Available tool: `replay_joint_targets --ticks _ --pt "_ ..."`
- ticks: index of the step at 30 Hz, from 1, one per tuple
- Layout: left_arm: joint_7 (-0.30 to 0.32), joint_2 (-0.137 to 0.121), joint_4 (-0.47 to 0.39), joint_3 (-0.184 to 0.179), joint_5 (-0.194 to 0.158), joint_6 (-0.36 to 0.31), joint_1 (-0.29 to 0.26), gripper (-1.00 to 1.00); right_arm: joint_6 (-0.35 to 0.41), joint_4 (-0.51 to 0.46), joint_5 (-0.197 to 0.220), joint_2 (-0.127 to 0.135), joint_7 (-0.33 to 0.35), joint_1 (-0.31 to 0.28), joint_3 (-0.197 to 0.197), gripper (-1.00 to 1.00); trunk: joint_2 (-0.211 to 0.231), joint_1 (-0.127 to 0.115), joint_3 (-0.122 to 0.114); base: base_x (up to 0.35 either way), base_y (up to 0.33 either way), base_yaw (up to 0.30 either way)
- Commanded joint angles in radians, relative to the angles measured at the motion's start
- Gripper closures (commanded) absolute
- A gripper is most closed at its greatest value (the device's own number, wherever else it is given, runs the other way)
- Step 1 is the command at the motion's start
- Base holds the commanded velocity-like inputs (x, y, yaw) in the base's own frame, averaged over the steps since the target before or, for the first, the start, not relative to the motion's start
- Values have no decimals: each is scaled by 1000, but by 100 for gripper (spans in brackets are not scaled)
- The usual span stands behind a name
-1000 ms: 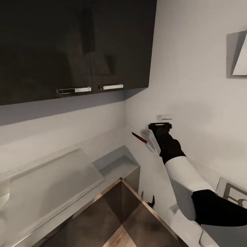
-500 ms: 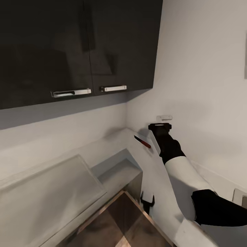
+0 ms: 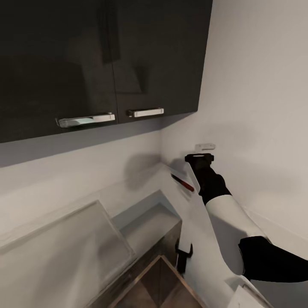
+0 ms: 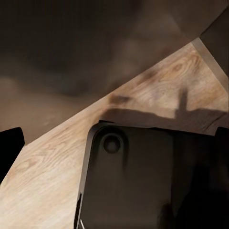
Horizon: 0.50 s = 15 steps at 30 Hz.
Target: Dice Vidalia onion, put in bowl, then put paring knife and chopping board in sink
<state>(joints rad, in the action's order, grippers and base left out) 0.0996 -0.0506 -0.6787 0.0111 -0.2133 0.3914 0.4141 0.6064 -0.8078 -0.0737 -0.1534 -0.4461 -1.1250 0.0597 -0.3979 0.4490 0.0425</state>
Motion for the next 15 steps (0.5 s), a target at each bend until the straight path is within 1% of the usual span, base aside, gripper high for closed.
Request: replay_joint_targets --ticks 1,15 --pt "9 0 -1 1 -10 0 0 -100 9 0 -8 0 0 -1 2 -100 -2 1 2 170 13 0" --pt "9 1 1 1 -11 -2 0 -100 7 20 -8 0 0 -1 2 -100 -2 1 2 156 2 0"
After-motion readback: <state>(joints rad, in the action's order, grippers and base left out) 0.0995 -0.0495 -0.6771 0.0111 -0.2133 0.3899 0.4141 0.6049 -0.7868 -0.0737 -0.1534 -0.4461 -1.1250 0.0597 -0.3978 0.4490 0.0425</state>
